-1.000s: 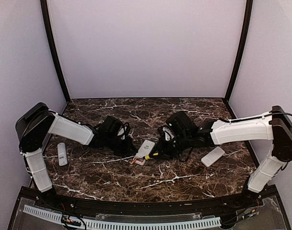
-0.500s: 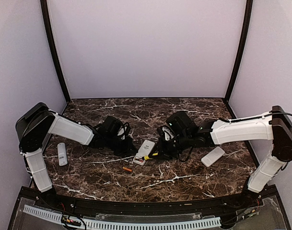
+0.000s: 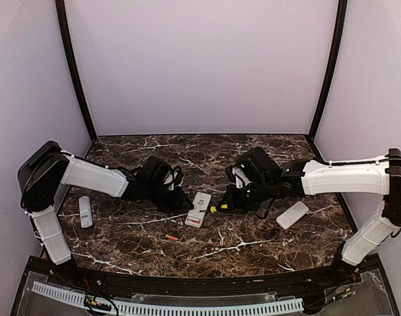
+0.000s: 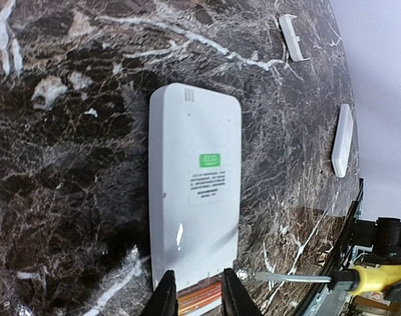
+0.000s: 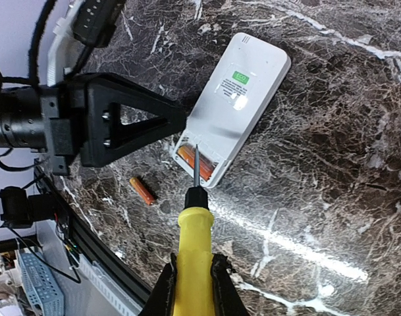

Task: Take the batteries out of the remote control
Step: Remove the battery from the remote control without the battery cover.

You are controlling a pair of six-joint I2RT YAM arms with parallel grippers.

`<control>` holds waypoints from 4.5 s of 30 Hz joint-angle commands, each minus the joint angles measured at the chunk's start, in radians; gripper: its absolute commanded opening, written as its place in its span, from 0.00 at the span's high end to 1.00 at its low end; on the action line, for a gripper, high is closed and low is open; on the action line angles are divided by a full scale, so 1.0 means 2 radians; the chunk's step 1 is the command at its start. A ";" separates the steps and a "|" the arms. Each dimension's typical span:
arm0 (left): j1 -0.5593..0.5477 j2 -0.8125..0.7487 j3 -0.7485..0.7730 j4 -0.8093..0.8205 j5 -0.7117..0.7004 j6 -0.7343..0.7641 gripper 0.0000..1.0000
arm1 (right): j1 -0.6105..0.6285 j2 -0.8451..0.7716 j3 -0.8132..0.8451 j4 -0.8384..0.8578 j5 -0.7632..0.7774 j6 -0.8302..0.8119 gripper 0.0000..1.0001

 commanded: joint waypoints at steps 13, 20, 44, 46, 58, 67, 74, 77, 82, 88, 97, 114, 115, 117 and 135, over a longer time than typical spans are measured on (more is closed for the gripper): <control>-0.002 -0.014 0.035 -0.031 -0.005 0.040 0.50 | -0.049 -0.026 0.022 -0.075 0.035 -0.084 1.00; 0.001 0.032 0.077 -0.046 -0.019 0.069 0.41 | -0.058 -0.050 0.014 -0.073 0.046 -0.076 1.00; 0.002 0.125 0.151 -0.019 0.038 0.156 0.34 | -0.064 -0.101 -0.006 -0.062 0.070 -0.059 1.00; -0.001 0.131 0.152 -0.010 0.063 0.166 0.34 | -0.064 -0.106 -0.007 -0.062 0.073 -0.059 1.00; -0.025 0.148 0.152 0.007 0.146 0.222 0.34 | -0.065 -0.121 -0.012 -0.066 0.082 -0.053 1.00; -0.038 0.144 0.154 0.007 0.194 0.243 0.34 | -0.065 -0.129 -0.013 -0.068 0.089 -0.050 1.00; -0.040 0.086 0.123 0.027 0.137 0.229 0.35 | -0.065 -0.140 -0.019 -0.069 0.095 -0.044 1.00; -0.038 0.048 0.100 0.038 0.098 0.208 0.34 | -0.065 -0.143 -0.025 -0.064 0.094 -0.042 1.00; -0.020 -0.020 0.049 0.044 0.047 0.166 0.34 | -0.065 -0.142 -0.032 -0.050 0.082 -0.038 1.00; 0.013 -0.057 0.002 0.003 0.025 0.095 0.44 | -0.064 -0.116 -0.046 -0.008 0.025 -0.028 1.00; 0.022 -0.063 -0.046 -0.011 0.042 0.037 0.55 | -0.037 -0.049 -0.032 0.037 -0.023 -0.006 1.00; 0.022 -0.047 -0.058 -0.011 0.041 0.027 0.67 | -0.005 0.038 0.019 0.027 -0.061 0.025 1.00; 0.022 -0.046 -0.058 -0.010 0.043 0.026 0.67 | -0.004 0.040 0.021 0.025 -0.062 0.026 1.00; 0.022 -0.045 -0.059 -0.009 0.047 0.026 0.68 | -0.003 0.045 0.023 0.024 -0.064 0.029 1.00; 0.019 -0.019 -0.052 -0.010 0.064 0.030 0.73 | 0.003 0.071 0.050 -0.013 -0.052 0.042 1.00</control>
